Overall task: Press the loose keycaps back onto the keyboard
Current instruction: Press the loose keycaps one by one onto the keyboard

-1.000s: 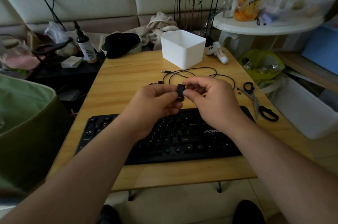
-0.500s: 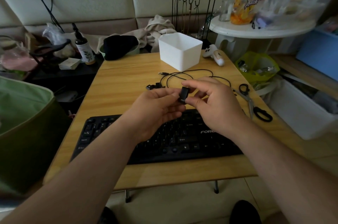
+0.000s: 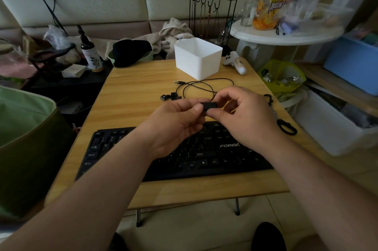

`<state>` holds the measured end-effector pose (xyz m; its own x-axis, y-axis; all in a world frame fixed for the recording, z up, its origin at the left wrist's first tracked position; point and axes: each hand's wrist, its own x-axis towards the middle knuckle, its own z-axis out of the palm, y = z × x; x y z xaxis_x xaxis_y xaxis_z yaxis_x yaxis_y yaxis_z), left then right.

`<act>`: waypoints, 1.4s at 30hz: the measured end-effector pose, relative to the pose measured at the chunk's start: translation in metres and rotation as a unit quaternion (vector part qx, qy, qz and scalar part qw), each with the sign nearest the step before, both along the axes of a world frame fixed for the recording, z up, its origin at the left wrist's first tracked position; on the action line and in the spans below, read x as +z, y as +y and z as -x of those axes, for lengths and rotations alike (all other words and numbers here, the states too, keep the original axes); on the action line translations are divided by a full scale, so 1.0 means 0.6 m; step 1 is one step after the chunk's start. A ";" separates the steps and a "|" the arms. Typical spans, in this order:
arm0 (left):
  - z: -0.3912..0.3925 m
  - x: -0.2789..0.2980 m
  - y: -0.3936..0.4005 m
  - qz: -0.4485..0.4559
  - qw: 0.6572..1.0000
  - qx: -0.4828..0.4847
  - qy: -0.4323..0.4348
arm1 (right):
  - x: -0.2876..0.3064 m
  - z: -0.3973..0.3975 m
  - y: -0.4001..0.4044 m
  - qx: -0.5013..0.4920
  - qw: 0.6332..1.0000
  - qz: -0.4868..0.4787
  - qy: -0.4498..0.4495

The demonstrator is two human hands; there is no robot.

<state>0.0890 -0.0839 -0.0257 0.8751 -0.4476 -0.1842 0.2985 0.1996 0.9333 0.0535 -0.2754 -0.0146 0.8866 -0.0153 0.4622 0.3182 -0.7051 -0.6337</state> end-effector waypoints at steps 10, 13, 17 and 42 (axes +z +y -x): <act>0.012 -0.002 -0.030 0.015 1.000 -0.016 0.001 | -0.002 0.033 0.002 0.013 0.999 0.036 -0.007; 0.019 -0.002 -0.042 0.000 1.000 -0.006 -0.006 | 0.001 0.038 -0.009 0.021 1.000 0.010 0.014; 0.026 -0.004 -0.055 -0.029 0.999 -0.012 -0.017 | 0.010 0.051 -0.027 0.042 0.997 0.067 0.014; 0.067 -0.060 -0.107 -0.407 0.744 -0.036 -0.528 | -0.014 0.086 -0.236 0.040 0.941 0.166 0.292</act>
<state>0.0489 -0.1480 -0.0620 0.7031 -0.6164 0.3544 -0.7054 -0.5420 0.4568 0.0019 -0.4173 -0.0228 0.9831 0.1222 -0.1364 0.0450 -0.8831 -0.4671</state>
